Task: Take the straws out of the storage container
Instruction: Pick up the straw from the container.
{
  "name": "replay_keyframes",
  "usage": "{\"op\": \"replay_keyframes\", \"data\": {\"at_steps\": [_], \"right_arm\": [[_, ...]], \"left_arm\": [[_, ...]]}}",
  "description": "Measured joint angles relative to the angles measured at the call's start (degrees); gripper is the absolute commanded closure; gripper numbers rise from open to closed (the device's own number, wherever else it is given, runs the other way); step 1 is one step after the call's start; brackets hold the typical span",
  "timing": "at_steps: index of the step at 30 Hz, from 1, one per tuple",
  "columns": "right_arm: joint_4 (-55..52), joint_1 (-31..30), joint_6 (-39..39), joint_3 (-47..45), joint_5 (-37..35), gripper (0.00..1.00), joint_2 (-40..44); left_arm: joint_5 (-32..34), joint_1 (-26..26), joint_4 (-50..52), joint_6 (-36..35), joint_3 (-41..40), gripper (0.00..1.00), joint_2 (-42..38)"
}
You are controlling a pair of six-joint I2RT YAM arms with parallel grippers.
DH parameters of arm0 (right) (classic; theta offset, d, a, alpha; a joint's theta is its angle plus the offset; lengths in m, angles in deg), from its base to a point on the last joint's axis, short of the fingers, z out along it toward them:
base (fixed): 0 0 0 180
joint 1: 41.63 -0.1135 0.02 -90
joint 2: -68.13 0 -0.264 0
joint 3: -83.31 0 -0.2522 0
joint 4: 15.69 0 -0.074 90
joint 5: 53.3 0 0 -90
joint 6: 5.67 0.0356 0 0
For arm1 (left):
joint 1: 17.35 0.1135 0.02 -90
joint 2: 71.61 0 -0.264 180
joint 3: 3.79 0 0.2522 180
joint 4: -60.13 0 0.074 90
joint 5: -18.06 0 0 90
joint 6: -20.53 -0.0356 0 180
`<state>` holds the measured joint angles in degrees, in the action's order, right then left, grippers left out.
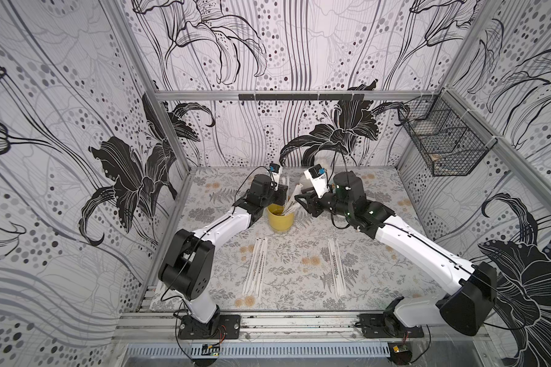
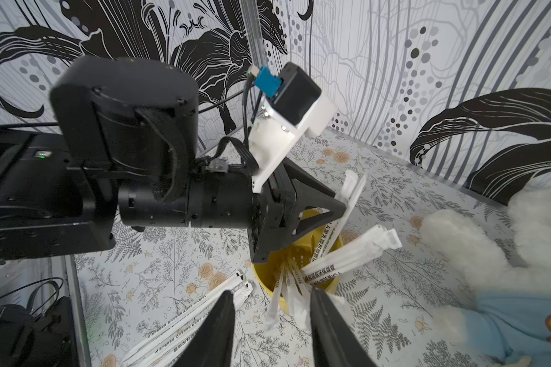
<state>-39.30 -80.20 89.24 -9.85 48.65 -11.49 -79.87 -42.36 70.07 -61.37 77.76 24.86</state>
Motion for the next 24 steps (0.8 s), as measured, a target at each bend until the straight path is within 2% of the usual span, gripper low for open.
{"op": "replay_keyframes", "data": {"at_steps": [17,24], "right_arm": [[0.0,0.0,0.0,0.0,-0.5,0.58,-0.3],[0.0,0.0,0.0,0.0,-0.9,0.59,-0.3]], "left_arm": [[-0.7,1.3,1.3,0.1,2.2,0.76,3.1],[-1.4,1.4,1.4,0.1,2.9,0.91,3.5]]}}
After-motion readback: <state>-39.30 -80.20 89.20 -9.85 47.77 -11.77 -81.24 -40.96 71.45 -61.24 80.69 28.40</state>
